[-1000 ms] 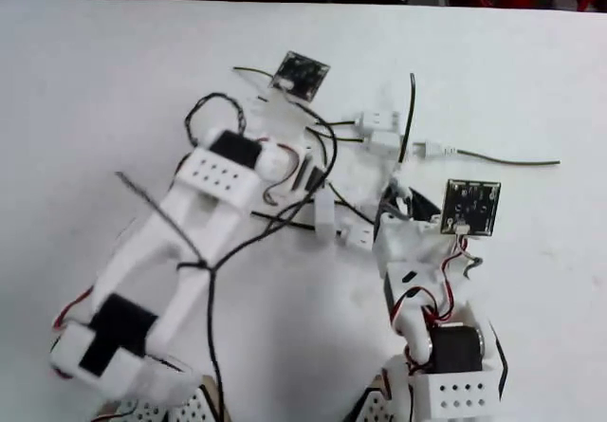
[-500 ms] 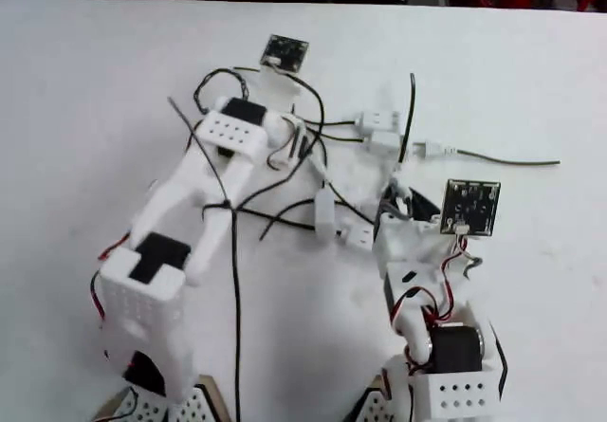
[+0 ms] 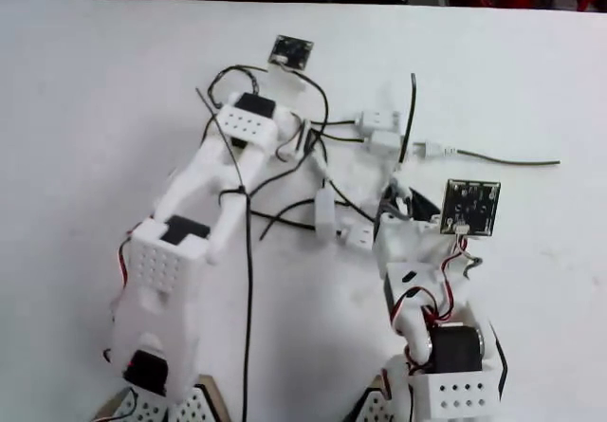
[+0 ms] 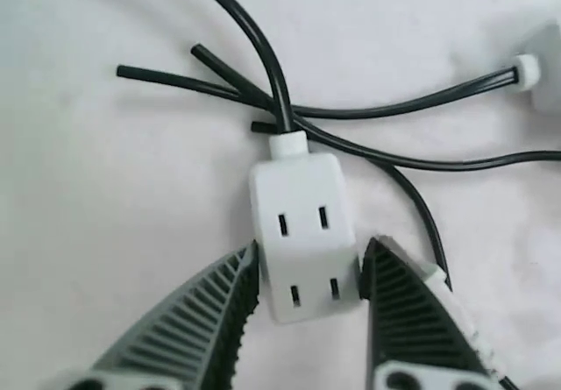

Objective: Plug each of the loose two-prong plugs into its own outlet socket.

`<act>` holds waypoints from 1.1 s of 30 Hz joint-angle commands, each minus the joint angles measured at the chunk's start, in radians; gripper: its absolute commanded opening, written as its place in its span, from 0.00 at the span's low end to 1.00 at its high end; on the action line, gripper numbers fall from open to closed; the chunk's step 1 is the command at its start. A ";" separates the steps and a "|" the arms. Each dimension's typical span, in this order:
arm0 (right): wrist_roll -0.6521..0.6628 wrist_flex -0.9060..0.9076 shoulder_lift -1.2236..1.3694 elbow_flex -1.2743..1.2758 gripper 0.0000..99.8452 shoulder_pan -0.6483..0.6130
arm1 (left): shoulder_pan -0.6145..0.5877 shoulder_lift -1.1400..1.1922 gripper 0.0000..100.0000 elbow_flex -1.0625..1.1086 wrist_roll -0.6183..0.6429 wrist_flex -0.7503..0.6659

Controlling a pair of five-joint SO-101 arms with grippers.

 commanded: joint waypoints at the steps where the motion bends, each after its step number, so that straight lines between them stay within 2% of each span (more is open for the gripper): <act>1: -0.005 -0.018 -0.010 -0.005 0.02 0.002 | -0.007 0.022 0.19 -0.055 0.006 -0.009; 3: -0.005 -0.018 -0.010 -0.005 0.02 0.002 | -0.012 0.025 0.14 -0.054 0.006 -0.003; 6: -0.005 -0.018 -0.010 -0.005 0.02 0.002 | -0.012 0.024 0.01 -0.066 -0.021 0.037; 8: -0.005 -0.018 -0.010 -0.005 0.02 0.002 | -0.002 0.024 0.04 -0.077 -0.084 0.092; 11: -0.005 -0.018 -0.010 -0.005 0.02 0.002 | 0.007 0.024 0.02 -0.098 -0.155 0.166; 22: -0.002 -0.018 -0.012 0.006 0.02 0.002 | 0.028 0.024 0.02 -0.328 -0.377 0.623; 25: -0.002 -0.018 -0.012 0.009 0.02 0.002 | 0.027 0.027 0.02 -0.330 -0.431 0.663; 30: 0.015 -0.018 -0.012 0.009 0.02 0.002 | 0.021 0.035 0.02 -0.319 -0.528 0.654; 33: 0.029 -0.018 -0.012 0.009 0.02 0.002 | 0.028 0.033 0.08 -0.315 -0.548 0.658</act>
